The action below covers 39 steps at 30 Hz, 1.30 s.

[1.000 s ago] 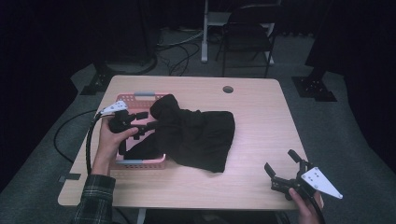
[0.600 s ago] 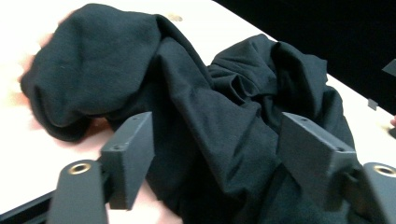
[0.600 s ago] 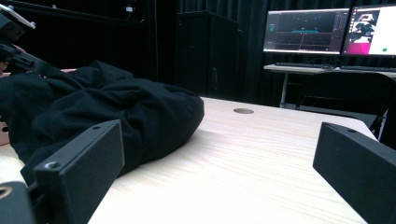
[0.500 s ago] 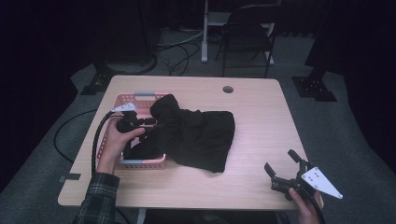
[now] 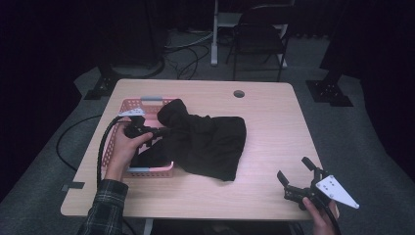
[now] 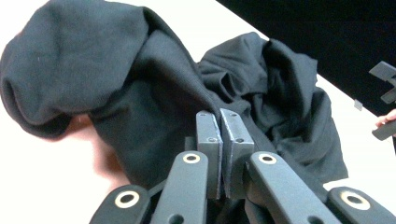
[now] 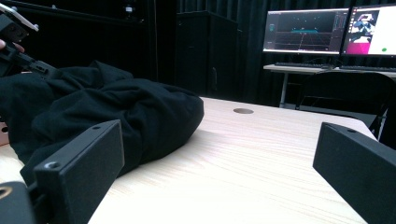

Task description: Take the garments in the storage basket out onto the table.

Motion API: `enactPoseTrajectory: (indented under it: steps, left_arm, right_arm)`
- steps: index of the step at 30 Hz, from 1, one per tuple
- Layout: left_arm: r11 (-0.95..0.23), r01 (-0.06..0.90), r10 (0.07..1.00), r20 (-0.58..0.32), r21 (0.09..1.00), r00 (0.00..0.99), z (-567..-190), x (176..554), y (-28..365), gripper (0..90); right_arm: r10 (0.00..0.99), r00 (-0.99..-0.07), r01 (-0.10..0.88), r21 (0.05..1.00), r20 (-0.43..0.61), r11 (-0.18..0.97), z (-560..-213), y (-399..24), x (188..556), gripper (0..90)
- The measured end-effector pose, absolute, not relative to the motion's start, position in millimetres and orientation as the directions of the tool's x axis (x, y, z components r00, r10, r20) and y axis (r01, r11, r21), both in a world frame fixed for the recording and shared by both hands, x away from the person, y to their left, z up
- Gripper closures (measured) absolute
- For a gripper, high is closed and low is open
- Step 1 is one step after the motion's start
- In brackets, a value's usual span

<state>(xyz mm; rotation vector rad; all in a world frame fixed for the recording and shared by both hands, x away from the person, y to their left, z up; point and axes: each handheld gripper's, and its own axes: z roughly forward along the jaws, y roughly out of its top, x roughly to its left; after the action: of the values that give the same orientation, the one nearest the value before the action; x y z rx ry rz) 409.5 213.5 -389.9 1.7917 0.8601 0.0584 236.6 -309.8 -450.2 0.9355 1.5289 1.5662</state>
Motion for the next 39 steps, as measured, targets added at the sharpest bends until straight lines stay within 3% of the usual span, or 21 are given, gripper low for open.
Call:
enactPoseTrajectory:
  steps: [23,39]
  left_arm:
    - [-0.066,0.293,0.527,-0.216,0.954,0.822,-312,399,174,88.0]
    - [-0.036,0.207,0.402,-0.176,0.978,0.899,-273,397,102,87.9]
  right_arm:
    - [0.889,-0.458,-0.018,1.0,0.003,-0.013,-450,-310,237,1.5]
    - [0.892,-0.453,-0.017,1.0,0.004,-0.013,-450,-310,237,1.5]
